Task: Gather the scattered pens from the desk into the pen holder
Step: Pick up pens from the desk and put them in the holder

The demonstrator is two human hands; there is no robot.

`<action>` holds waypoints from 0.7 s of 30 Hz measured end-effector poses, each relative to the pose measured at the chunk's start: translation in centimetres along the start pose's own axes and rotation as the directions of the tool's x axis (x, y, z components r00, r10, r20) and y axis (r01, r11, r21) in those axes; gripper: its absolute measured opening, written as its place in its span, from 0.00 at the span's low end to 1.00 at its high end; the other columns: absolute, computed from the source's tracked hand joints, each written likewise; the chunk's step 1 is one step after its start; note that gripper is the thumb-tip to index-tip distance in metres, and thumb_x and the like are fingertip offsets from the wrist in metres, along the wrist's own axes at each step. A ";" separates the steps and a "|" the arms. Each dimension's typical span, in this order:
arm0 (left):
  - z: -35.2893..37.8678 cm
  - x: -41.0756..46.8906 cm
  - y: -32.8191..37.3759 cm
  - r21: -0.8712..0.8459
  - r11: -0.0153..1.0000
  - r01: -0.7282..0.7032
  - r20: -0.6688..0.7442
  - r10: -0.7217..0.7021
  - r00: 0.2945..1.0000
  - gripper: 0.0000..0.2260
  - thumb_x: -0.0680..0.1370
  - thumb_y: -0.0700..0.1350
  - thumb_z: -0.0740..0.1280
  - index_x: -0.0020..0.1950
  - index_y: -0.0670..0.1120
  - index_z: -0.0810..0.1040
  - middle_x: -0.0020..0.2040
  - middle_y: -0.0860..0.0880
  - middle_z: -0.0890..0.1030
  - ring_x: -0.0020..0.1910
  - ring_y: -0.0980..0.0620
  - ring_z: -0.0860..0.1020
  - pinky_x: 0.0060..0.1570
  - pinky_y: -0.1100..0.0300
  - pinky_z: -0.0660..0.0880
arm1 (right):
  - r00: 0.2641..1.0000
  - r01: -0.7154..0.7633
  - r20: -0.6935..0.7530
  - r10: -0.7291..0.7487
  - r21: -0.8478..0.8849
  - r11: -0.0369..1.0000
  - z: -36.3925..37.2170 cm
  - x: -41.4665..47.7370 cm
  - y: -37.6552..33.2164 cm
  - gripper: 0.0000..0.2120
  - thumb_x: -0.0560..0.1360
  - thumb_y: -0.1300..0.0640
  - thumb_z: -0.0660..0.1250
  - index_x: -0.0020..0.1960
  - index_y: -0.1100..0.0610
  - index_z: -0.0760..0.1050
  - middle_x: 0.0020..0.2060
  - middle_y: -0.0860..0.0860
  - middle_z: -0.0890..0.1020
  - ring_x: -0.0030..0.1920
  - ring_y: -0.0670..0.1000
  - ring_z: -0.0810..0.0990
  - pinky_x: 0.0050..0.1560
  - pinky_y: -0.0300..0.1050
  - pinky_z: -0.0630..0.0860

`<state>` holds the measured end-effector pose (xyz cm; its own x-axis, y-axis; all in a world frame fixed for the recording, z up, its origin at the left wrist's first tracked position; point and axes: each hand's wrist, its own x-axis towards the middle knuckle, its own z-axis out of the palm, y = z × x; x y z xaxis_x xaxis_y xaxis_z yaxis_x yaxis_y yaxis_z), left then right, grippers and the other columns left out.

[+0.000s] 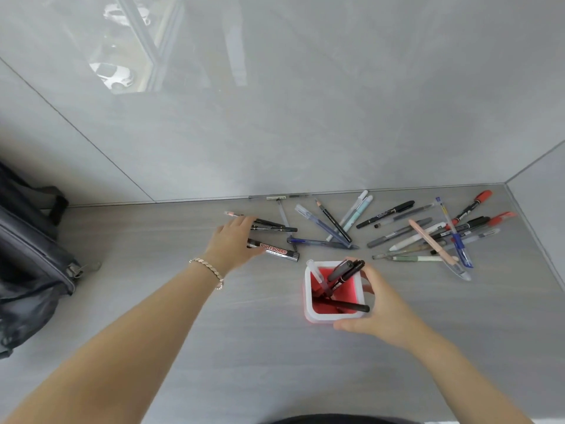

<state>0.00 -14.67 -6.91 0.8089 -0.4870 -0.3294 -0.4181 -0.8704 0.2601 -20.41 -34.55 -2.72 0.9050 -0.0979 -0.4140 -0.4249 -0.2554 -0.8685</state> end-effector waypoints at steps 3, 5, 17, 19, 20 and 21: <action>0.9 0.3 -0.4 0.149 0.988 -0.029 0.046 0.022 0.999 0.22 0.74 0.53 0.66 0.64 0.45 0.68 0.66 0.45 0.69 0.65 0.43 0.66 0.64 0.50 0.63 | 1.000 0.003 -0.001 -0.003 0.016 1.000 0.0 0.0 0.1 0.38 0.58 0.64 0.79 0.55 0.39 0.62 0.51 0.34 0.72 0.45 0.23 0.73 0.38 0.19 0.69; 1.9 -0.4 -0.4 0.210 0.976 -0.057 0.022 0.053 0.998 0.18 0.74 0.52 0.66 0.59 0.43 0.70 0.60 0.43 0.71 0.61 0.42 0.68 0.60 0.50 0.67 | 1.000 -0.003 -0.004 0.003 0.030 1.000 0.1 0.0 0.1 0.38 0.58 0.64 0.79 0.55 0.39 0.62 0.51 0.33 0.71 0.45 0.23 0.72 0.38 0.19 0.69; 0.5 -12.4 0.2 -0.287 0.958 0.016 -0.160 -0.065 0.985 0.08 0.79 0.45 0.58 0.56 0.43 0.68 0.34 0.53 0.70 0.37 0.44 0.72 0.36 0.57 0.63 | 1.000 -0.008 0.016 0.006 0.093 0.996 0.4 -0.1 0.5 0.39 0.58 0.64 0.79 0.57 0.36 0.62 0.54 0.34 0.71 0.48 0.32 0.76 0.36 0.26 0.74; -2.0 -13.8 2.5 -0.367 0.927 -0.079 -0.218 -0.003 0.976 0.14 0.79 0.48 0.58 0.65 0.50 0.66 0.44 0.53 0.75 0.42 0.48 0.74 0.40 0.57 0.68 | 1.000 -0.004 0.016 0.003 0.088 0.996 0.4 -0.1 0.4 0.39 0.59 0.63 0.79 0.56 0.36 0.62 0.54 0.34 0.71 0.48 0.35 0.77 0.36 0.25 0.74; -3.4 -14.5 3.8 -0.365 0.923 -0.118 -0.212 0.042 0.976 0.17 0.79 0.53 0.55 0.67 0.55 0.63 0.49 0.54 0.76 0.45 0.48 0.76 0.43 0.57 0.71 | 1.000 -0.004 0.014 0.003 0.080 0.997 0.4 -0.1 0.4 0.38 0.58 0.62 0.79 0.55 0.35 0.62 0.54 0.33 0.71 0.49 0.36 0.76 0.37 0.25 0.74; -4.2 -15.0 5.0 -0.311 0.933 -0.181 -0.222 0.114 0.968 0.19 0.77 0.57 0.52 0.68 0.59 0.62 0.50 0.54 0.76 0.45 0.48 0.77 0.43 0.56 0.74 | 1.000 -0.004 0.013 0.003 0.070 0.998 0.4 -0.1 0.5 0.38 0.58 0.62 0.79 0.55 0.35 0.62 0.54 0.33 0.71 0.50 0.36 0.75 0.37 0.25 0.74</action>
<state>-12.52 -11.41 3.20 0.8274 -0.5548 -0.0875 -0.4084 -0.7012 0.5844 -20.74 -34.32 -3.22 0.9035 -0.0864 -0.4198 -0.4286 -0.1867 -0.8840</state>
